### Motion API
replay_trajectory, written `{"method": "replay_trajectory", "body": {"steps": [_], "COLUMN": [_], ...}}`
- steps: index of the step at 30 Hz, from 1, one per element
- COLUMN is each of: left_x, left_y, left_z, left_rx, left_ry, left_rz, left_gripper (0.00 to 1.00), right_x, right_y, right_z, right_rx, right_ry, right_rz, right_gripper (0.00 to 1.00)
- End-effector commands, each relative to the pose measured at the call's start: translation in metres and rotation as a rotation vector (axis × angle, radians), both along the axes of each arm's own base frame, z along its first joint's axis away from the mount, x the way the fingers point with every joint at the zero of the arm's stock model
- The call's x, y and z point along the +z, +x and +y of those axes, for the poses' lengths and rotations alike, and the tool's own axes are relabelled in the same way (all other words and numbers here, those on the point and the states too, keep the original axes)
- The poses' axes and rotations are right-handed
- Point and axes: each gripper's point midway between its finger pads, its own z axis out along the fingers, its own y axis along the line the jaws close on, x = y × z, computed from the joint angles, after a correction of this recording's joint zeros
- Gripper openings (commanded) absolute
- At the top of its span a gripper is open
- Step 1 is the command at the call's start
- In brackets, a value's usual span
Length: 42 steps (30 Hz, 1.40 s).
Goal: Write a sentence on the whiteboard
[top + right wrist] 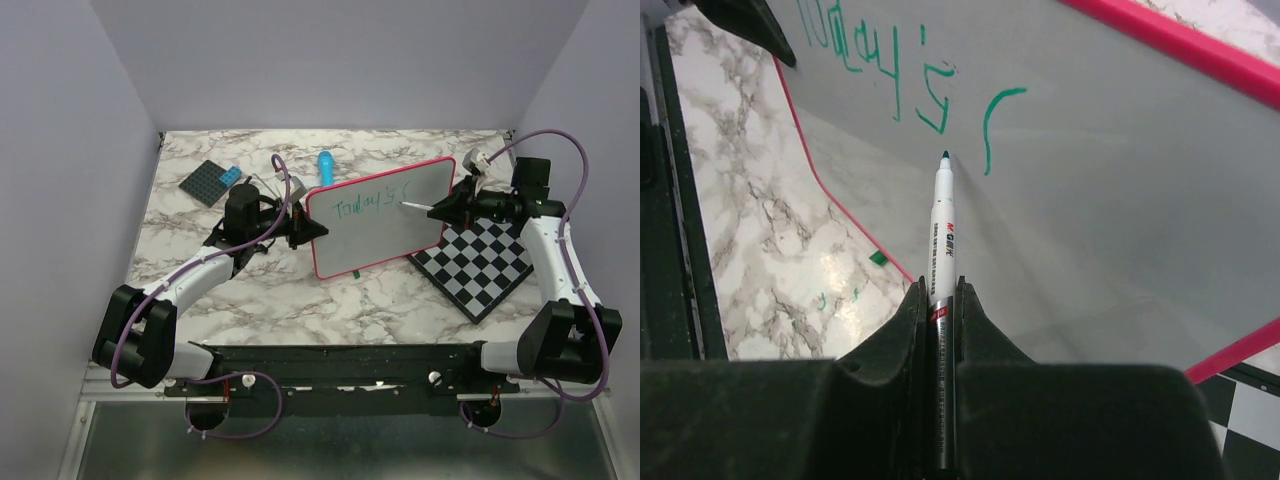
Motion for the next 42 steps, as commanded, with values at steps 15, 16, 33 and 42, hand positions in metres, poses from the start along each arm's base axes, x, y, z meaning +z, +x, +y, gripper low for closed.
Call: {"method": "replay_trajectory", "body": {"steps": [15, 16, 33, 42], "left_x": [-0.042, -0.043, -0.043, -0.043], "left_y": [0.001, 0.001, 0.001, 0.001], "left_z": [0.011, 0.011, 0.011, 0.011], "left_rx": [0.053, 0.053, 0.055, 0.055], "left_ry": [0.121, 0.121, 0.122, 0.122], "left_rz": [0.081, 0.081, 0.082, 0.084], "left_gripper": [0.00, 0.00, 0.00, 0.00], "right_x": [0.045, 0.045, 0.024, 0.016], "right_y": [0.002, 0.004, 0.017, 0.014], "right_z": [-0.001, -0.001, -0.003, 0.004], "right_rx": [-0.016, -0.019, -0.037, -0.014], "right_ry": [0.052, 0.050, 0.038, 0.032], "right_rz": [-0.064, -0.070, -0.015, 0.007], "right_gripper": [0.01, 0.00, 0.01, 0.01]}}
